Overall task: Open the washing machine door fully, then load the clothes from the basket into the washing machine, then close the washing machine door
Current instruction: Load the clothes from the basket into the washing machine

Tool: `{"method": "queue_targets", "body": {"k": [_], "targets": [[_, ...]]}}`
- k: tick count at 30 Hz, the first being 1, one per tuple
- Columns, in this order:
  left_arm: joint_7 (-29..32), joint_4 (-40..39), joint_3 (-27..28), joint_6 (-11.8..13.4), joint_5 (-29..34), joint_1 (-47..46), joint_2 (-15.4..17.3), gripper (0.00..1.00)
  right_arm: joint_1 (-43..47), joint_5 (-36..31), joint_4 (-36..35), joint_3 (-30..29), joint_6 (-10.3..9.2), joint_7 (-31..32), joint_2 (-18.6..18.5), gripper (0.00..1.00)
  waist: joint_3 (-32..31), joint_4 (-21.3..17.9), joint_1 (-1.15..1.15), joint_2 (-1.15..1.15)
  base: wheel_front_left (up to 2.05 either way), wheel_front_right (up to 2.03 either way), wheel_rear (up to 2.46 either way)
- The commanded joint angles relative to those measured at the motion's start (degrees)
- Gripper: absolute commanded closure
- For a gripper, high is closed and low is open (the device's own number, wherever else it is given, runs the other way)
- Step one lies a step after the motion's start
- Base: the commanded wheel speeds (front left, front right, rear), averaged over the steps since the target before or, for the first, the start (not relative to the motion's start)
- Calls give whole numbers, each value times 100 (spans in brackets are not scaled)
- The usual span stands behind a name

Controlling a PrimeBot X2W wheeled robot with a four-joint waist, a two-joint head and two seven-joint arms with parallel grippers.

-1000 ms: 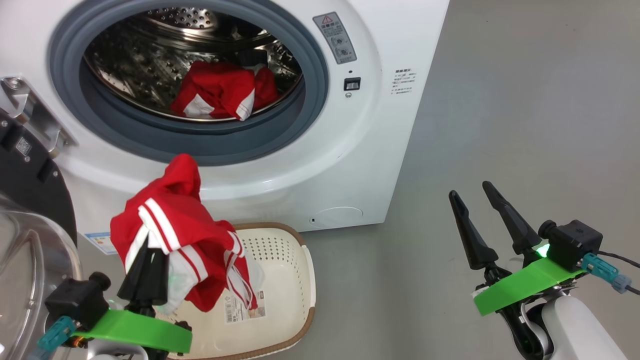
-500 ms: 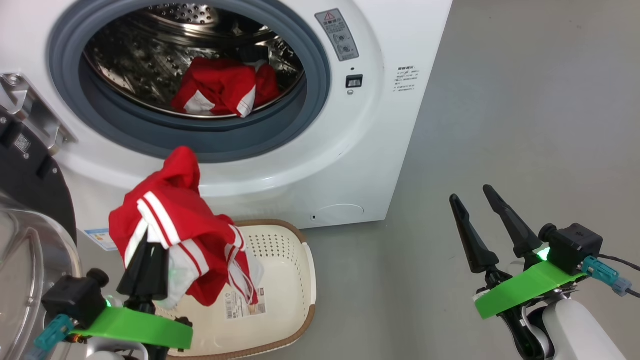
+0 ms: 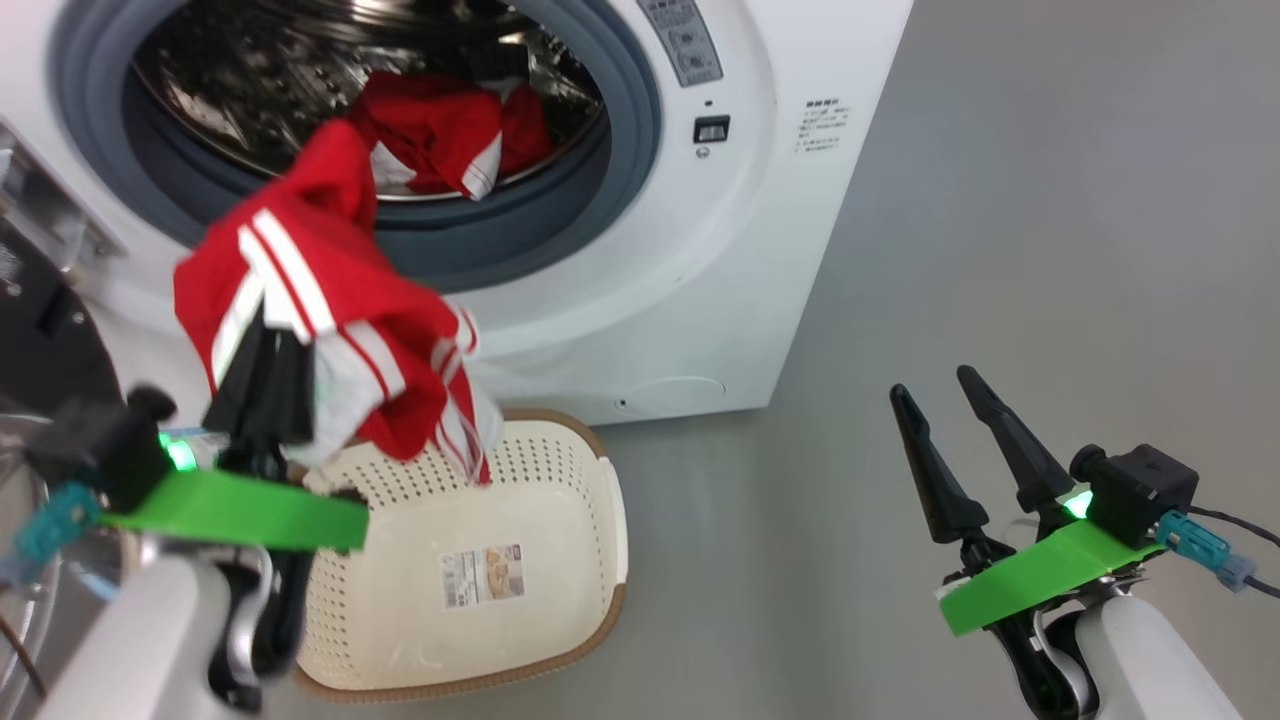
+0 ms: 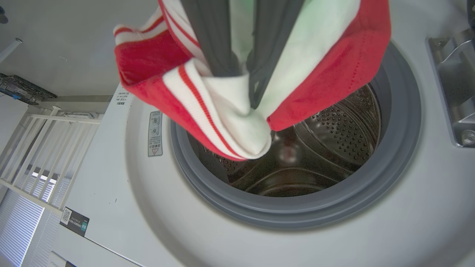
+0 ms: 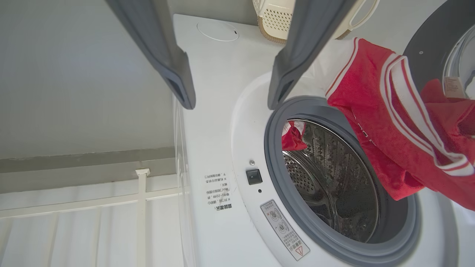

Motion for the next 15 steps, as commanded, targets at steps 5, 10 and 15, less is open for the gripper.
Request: {"method": "queue_targets", "body": {"k": [5, 10, 15], "targets": [[82, 396, 288, -188, 21, -881, 151, 100, -244, -12, -183, 156, 9, -27, 93, 0, 353, -173, 0, 0, 0, 0, 0], [155, 1285, 285, -427, -53, -1678, 82, 100, -359, -49, -201, 143, 9, -27, 177, 0, 692, -311, 0, 0, 0, 0, 0], [188, 2146, 262, -595, -47, -2338, 44, 100, -502, -95, -243, 173, 9, -27, 255, 0, 978, -449, 0, 0, 0, 0, 0]]}}
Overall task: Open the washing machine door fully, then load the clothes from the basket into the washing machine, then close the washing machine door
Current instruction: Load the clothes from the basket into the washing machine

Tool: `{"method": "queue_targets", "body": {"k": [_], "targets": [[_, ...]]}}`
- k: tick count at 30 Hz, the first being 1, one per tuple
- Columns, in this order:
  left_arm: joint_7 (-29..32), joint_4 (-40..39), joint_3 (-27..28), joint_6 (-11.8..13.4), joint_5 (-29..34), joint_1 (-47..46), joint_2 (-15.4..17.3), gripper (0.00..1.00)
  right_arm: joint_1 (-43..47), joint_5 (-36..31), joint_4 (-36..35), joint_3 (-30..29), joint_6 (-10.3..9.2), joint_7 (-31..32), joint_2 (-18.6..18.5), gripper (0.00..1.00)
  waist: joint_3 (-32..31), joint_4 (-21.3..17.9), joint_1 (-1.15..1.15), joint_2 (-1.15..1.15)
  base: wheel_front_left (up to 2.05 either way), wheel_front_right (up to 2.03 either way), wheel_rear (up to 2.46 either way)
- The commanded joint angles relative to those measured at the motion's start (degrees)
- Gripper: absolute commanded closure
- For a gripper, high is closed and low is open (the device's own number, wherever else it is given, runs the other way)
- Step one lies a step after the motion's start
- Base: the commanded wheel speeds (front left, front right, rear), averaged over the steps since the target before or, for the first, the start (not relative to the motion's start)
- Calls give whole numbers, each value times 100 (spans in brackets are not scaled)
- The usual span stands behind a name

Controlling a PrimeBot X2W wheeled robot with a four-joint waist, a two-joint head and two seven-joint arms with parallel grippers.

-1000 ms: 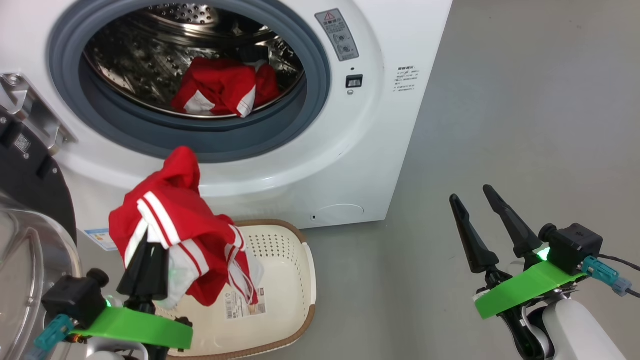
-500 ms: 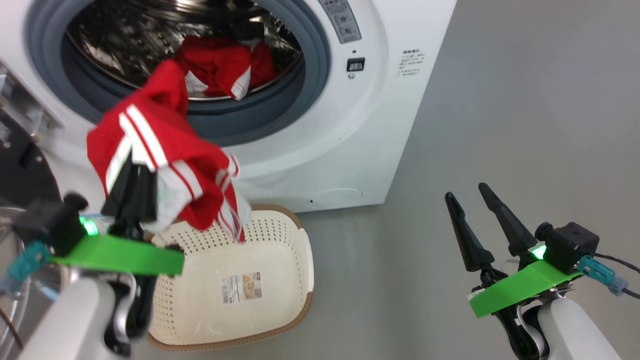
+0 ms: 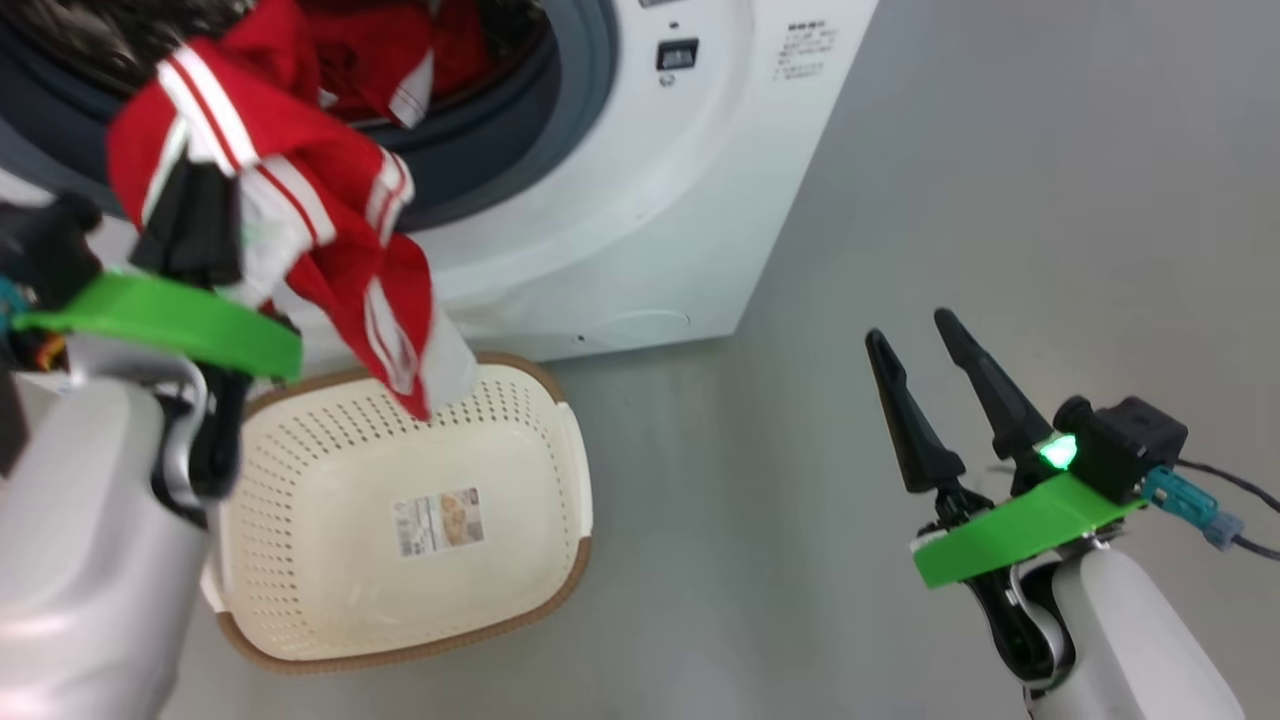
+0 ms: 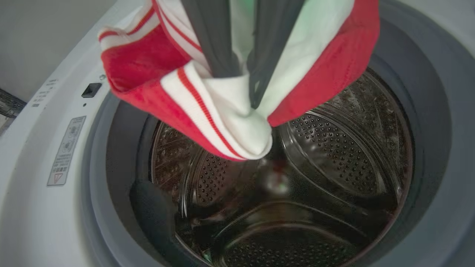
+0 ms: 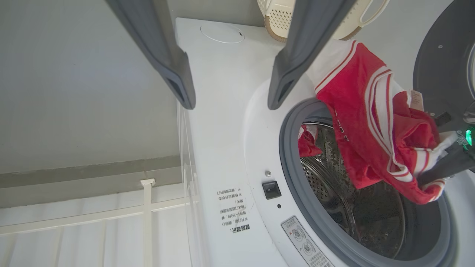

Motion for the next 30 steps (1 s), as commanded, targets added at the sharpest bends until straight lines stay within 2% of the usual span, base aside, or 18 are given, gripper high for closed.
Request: {"method": "queue_targets", "body": {"k": [1, 18, 30], "targets": [[-5, 87, 218, -73, -1, -372, 179, 100, -94, -44, -161, 135, 9, -27, 31, 0, 254, -174, 0, 0, 0, 0, 0], [-12, 2714, 220, -433, 15, -2599, 140, 100, -441, -205, -335, 218, 9, -27, 311, 0, 1300, -739, 0, 0, 0, 0, 0], [-146, 3618, 8, -534, 256, -3704, 150, 100, -507, -244, -422, 191, 9, -27, 499, 0, 1690, -1071, 0, 0, 0, 0, 0]]}}
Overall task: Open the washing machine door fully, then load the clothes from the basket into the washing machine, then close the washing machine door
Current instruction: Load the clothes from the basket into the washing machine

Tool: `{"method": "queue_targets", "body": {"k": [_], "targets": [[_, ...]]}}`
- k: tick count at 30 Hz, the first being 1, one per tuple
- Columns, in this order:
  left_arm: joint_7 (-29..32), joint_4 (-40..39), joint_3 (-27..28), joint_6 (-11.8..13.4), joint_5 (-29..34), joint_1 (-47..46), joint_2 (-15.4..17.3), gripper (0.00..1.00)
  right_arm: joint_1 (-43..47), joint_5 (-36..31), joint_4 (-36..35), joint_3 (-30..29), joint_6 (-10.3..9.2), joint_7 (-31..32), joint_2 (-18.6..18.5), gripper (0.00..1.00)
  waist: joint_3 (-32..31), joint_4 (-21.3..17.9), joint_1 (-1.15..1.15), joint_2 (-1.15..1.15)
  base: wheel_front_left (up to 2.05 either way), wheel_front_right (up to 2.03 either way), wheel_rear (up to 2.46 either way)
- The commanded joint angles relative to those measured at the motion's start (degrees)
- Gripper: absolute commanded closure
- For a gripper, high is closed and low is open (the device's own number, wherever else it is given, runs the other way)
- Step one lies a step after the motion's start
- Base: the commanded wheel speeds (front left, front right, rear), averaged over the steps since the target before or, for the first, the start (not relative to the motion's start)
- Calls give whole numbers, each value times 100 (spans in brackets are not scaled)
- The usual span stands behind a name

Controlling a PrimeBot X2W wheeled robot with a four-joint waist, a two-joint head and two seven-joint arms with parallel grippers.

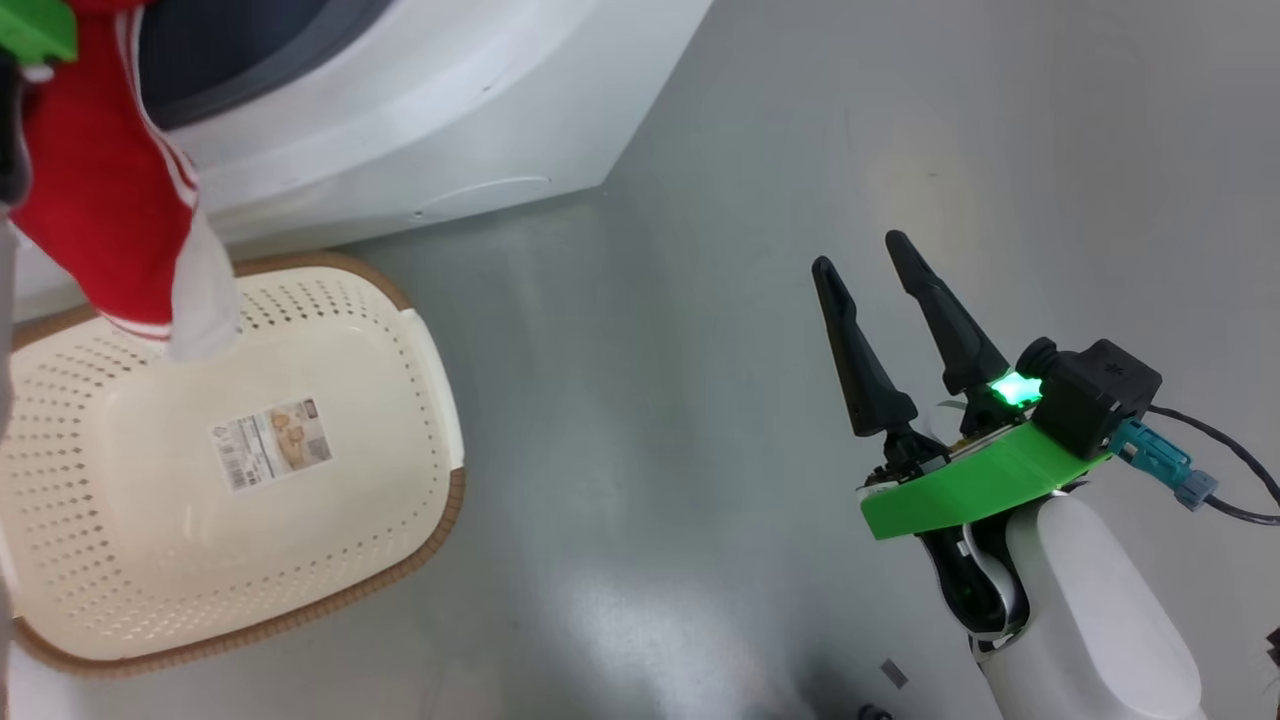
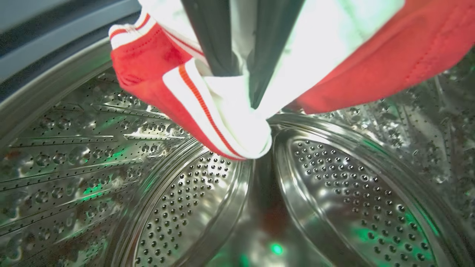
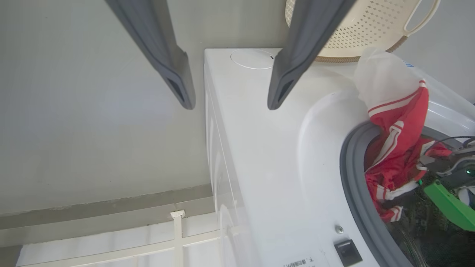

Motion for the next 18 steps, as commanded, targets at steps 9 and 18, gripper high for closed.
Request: {"method": "queue_targets", "body": {"k": [9, 18], "targets": [[-227, 240, -80, -96, 226, -506, 31, 100, -53, -67, -138, 99, 9, -27, 116, 0, 209, -119, 0, 0, 0, 0, 0], [-240, 681, -168, -177, 129, -540, -137, 0, -97, -76, -98, 85, 9, -27, 127, 0, 152, -14, 0, 0, 0, 0, 0]]}}
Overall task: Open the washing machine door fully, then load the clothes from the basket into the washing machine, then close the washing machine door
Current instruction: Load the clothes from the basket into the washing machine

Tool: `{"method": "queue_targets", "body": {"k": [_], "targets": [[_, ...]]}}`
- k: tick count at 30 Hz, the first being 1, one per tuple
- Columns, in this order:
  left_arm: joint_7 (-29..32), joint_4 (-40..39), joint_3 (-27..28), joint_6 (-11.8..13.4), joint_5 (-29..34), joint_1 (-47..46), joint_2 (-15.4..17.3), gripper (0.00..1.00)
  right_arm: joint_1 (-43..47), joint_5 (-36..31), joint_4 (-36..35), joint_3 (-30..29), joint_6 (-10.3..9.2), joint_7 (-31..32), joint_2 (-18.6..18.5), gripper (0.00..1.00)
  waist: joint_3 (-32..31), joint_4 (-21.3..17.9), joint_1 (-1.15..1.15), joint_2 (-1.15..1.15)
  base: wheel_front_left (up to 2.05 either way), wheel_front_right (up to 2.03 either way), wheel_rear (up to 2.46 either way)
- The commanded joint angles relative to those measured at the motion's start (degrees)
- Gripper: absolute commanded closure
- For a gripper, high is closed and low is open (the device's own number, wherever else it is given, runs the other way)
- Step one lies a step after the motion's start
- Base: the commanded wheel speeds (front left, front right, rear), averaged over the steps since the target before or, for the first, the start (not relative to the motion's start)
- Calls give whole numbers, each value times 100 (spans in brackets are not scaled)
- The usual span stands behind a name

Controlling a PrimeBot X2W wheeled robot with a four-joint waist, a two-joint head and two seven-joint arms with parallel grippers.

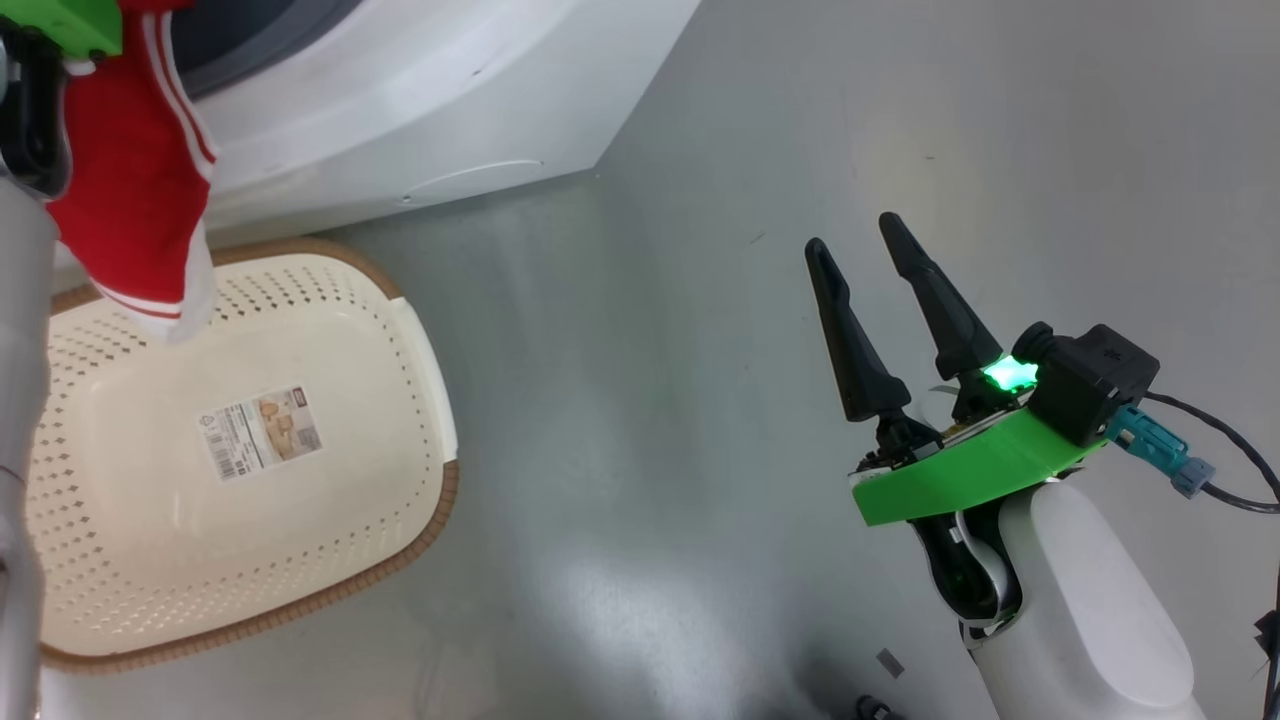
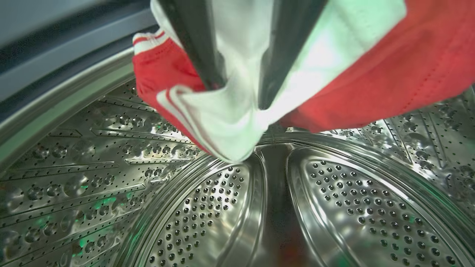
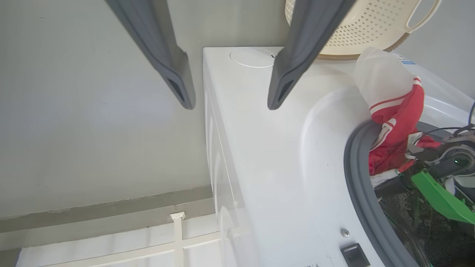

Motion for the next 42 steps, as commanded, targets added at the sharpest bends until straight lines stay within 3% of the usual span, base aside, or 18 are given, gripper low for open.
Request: {"method": "queue_targets", "body": {"k": [1, 7, 22, 42], "targets": [[-42, -44, 6, -33, -38, -155, 163, 0, 33, -76, -99, 100, 9, -27, 20, 0, -21, 47, 0, 0, 0, 0, 0], [-66, -168, -4, -56, -110, 22, 15, 0, 47, -87, -88, 59, 9, -27, -36, 0, -150, 222, 0, 0, 0, 0, 0], [-70, -1722, 331, 59, 370, 1315, -31, 0, 139, -71, -35, -7, 9, -27, -166, 0, -461, 600, 0, 0, 0, 0, 0], [-71, -5109, 1336, 122, 833, 4527, 87, 0, 238, -42, -118, -128, 9, -27, -411, 0, -638, 953, 0, 0, 0, 0, 0]]}}
